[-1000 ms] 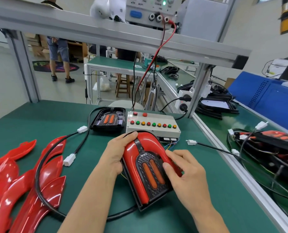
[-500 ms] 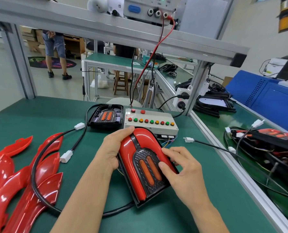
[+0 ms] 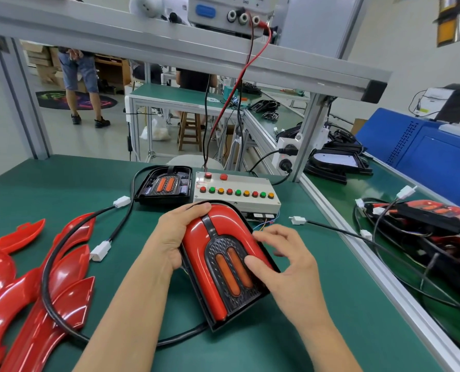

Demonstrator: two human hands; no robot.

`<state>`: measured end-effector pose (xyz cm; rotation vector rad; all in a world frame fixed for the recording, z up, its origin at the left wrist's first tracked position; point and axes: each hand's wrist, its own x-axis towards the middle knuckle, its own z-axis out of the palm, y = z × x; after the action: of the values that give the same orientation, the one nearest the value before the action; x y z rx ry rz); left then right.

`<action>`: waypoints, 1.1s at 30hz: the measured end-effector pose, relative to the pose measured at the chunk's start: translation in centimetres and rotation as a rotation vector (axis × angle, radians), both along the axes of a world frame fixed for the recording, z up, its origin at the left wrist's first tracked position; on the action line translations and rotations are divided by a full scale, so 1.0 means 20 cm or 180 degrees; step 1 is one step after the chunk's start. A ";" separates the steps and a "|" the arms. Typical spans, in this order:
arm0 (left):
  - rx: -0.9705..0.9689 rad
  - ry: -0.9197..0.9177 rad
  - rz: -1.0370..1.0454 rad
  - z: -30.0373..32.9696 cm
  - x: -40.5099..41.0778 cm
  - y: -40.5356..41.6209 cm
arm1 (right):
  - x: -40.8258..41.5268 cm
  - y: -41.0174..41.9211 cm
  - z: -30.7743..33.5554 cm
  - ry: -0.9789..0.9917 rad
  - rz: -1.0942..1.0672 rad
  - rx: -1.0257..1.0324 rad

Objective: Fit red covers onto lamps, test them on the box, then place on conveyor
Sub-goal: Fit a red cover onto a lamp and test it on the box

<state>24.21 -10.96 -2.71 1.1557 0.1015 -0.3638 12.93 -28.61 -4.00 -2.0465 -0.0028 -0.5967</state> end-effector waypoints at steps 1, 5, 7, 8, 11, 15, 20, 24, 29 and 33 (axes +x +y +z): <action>-0.0012 0.0025 0.0009 0.00 0.00 0.00 | 0.00 -0.01 0.01 0.0370 0.0170 0.0477; 0.0035 0.0079 -0.0030 0.01 -0.01 0.01 | 0.01 -0.02 0.03 0.1376 0.0941 0.1607; 0.0044 0.0084 -0.0048 0.01 -0.01 0.00 | 0.00 -0.02 0.03 0.1369 0.0998 0.1669; 0.0044 0.0079 -0.0053 0.01 -0.01 0.00 | 0.00 -0.02 0.03 0.1362 0.0991 0.1714; 0.0037 0.0065 -0.0071 0.01 -0.01 0.00 | 0.00 -0.02 0.04 0.1389 0.1049 0.1820; 0.0069 -0.0016 -0.0040 0.02 -0.01 0.00 | 0.00 -0.02 0.05 0.1376 0.1050 0.2008; 0.0085 -0.0018 0.0026 0.03 -0.01 0.00 | -0.01 -0.01 0.04 0.1326 0.1069 0.2101; 0.0092 -0.0008 0.0137 0.03 -0.01 -0.01 | 0.00 0.00 0.04 0.1244 0.1002 0.2131; 0.0076 0.0000 0.0226 0.03 -0.01 -0.01 | 0.01 0.00 0.03 0.1245 0.0960 0.2154; 0.0097 -0.0030 0.0183 0.03 -0.02 -0.01 | 0.02 0.00 0.02 0.1295 0.0910 0.2152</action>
<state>23.80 -11.19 -2.11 1.1819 0.1322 -0.3067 13.24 -28.65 -3.61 -1.4345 0.1274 0.0197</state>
